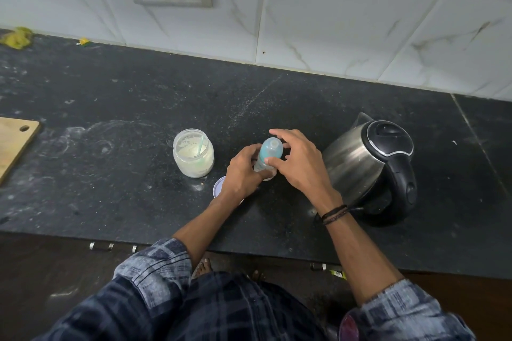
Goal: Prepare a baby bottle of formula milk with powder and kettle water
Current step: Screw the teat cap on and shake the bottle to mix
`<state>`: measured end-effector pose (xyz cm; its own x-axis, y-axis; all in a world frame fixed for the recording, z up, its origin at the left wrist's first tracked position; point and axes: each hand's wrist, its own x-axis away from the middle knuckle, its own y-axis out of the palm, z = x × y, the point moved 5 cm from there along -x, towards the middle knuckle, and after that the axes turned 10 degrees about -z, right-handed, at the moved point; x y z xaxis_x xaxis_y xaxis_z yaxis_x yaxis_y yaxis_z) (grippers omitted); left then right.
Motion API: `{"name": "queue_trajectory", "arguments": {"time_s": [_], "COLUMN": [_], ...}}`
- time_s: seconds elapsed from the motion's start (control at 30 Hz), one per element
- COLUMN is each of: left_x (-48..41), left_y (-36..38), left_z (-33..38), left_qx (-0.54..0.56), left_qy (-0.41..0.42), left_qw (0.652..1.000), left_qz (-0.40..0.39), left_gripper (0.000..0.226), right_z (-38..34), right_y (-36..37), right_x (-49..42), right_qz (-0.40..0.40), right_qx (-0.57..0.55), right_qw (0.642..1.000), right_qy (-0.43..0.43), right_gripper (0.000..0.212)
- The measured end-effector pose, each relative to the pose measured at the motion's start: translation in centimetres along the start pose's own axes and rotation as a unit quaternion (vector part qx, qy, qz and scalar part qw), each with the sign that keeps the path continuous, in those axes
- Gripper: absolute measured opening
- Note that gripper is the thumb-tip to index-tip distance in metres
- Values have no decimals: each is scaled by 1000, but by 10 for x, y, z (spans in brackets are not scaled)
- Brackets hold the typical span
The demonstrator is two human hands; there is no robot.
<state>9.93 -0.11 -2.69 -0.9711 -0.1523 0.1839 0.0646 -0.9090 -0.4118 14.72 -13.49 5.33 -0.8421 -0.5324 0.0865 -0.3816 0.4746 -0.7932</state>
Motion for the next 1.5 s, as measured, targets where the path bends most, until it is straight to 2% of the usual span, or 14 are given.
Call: {"name": "queue_trajectory", "arguments": {"time_s": [0.17, 0.3, 0.47, 0.63, 0.87, 1.03, 1.17, 1.33, 1.5], "left_x": [0, -1, 0, 0, -1, -1, 0, -1, -1], "left_y": [0, 0, 1, 0, 1, 1, 1, 1, 1], "left_z": [-1, 1, -1, -1, -2, -2, -1, -3, -3], "left_qx": [0, -5, 1, 4, -3, -5, -7, -4, -3], "left_qy": [-4, 1, 1, -2, -4, -9, 0, -6, -3], "left_qw": [1000, 1000, 1000, 1000, 1000, 1000, 1000, 1000, 1000], "left_qz": [-2, -4, -3, -5, -1, -1, 2, 2, 2], "left_gripper": [67, 66, 68, 67, 67, 68, 65, 66, 65], "right_z": [1, -3, -5, -9, -16, -16, -16, -18, -18], "right_y": [0, -3, -2, -9, -10, -13, -10, -14, -13], "right_x": [-1, 0, 3, 2, 2, 2, 3, 3, 4], "right_qz": [4, -14, 4, 1, 10, 7, 2, 3, 9], "right_qx": [-1, 19, 32, 61, 83, 92, 96, 97, 115], "right_qw": [1000, 1000, 999, 998, 997, 996, 995, 995, 993], "right_qy": [14, 8, -10, 2, 2, 5, 3, 6, 26], "right_gripper": [58, 78, 57, 61, 41, 55, 44, 52, 46]}}
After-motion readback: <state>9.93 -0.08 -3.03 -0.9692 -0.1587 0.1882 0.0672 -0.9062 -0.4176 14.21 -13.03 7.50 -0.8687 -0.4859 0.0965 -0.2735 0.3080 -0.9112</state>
